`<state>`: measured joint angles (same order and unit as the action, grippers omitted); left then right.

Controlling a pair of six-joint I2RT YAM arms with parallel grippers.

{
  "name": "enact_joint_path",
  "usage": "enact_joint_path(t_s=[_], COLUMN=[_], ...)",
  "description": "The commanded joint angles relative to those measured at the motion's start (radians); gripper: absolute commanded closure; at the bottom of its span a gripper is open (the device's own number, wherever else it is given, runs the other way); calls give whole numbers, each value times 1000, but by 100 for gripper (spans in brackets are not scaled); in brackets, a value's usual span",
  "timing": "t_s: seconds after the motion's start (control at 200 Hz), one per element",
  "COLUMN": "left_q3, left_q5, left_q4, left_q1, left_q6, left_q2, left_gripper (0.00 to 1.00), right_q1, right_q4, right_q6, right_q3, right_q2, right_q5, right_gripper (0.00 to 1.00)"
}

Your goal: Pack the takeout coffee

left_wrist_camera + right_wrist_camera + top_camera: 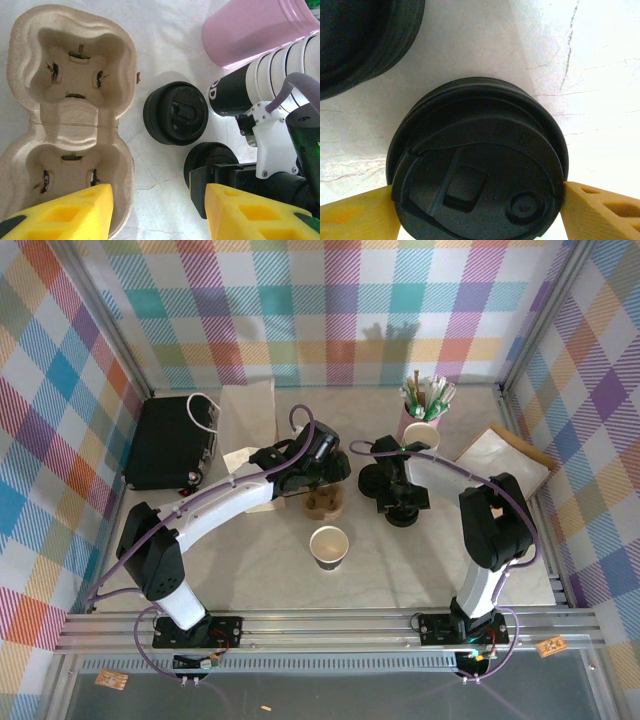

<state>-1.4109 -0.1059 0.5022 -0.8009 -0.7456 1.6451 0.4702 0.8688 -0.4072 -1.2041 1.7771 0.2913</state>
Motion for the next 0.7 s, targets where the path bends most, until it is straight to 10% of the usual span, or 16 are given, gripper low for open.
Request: enact_joint_path(t_s=[0.0, 0.695], left_q3=[-23, -21], left_q5=[-5, -14], left_q4=[29, 21], left_q1=[-12, -15], left_q6=[9, 22], left_q2=[-11, 2], left_gripper=[48, 48], right_q1=[-7, 13], right_q4=[-20, -1], right_q6=[-12, 43], right_q3=[11, -27], right_q2=[-18, -104], right_q5=[-16, -86], right_gripper=[20, 43])
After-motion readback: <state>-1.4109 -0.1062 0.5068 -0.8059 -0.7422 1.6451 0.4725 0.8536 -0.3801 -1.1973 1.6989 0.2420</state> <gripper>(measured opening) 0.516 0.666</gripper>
